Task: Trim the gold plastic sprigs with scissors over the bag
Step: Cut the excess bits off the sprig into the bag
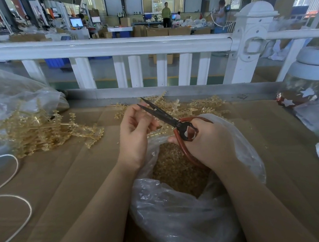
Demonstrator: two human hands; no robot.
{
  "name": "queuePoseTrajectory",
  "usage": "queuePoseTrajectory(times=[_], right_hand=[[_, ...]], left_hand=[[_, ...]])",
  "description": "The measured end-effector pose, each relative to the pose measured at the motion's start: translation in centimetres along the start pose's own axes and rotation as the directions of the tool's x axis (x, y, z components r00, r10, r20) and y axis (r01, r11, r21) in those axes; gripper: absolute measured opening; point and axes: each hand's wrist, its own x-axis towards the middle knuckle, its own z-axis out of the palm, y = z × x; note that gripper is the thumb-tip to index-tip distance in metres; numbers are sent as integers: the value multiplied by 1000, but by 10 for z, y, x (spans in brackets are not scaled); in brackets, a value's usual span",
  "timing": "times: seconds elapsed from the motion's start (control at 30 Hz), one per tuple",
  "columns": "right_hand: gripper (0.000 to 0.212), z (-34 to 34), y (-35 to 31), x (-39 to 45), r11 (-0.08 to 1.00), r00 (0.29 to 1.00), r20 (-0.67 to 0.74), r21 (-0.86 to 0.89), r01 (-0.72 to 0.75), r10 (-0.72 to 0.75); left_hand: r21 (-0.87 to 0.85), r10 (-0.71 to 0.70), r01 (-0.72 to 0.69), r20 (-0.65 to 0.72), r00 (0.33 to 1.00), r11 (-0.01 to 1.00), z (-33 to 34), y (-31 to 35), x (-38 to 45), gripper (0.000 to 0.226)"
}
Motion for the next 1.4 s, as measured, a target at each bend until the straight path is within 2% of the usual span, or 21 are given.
queuePoseTrajectory(times=[0.07, 0.17, 0.37, 0.67, 0.83, 1.03, 1.4], right_hand=[[79, -2, -1, 0, 1000, 1000, -10, 5, 13, -12], [76, -4, -1, 0, 999, 999, -16, -8, 36, -37], [68, -5, -2, -1, 998, 996, -49, -11, 68, -68], [75, -7, -1, -1, 995, 992, -79, 6, 96, -95], [63, -6, -1, -1, 996, 991, -98, 7, 92, -91], [74, -4, 1, -2, 996, 989, -115, 6, 93, -91], [82, -5, -3, -2, 994, 986, -127, 26, 110, -106]], left_hand=[[40, 55, -54, -15, 998, 998, 1, 1, 0, 13], [73, 83, -83, -4, 997, 994, 0, 2, -1, 15], [50, 56, -57, 28, 998, 997, 1, 4, -1, 13], [22, 16, -17, 62, 998, 1000, 1, 4, 0, 15], [7, 6, -6, 60, 998, 1000, -1, 3, 1, 17], [19, 32, -33, 57, 998, 999, -3, 2, 0, 17], [101, 76, -85, 93, 993, 991, -1, -1, -1, 21]])
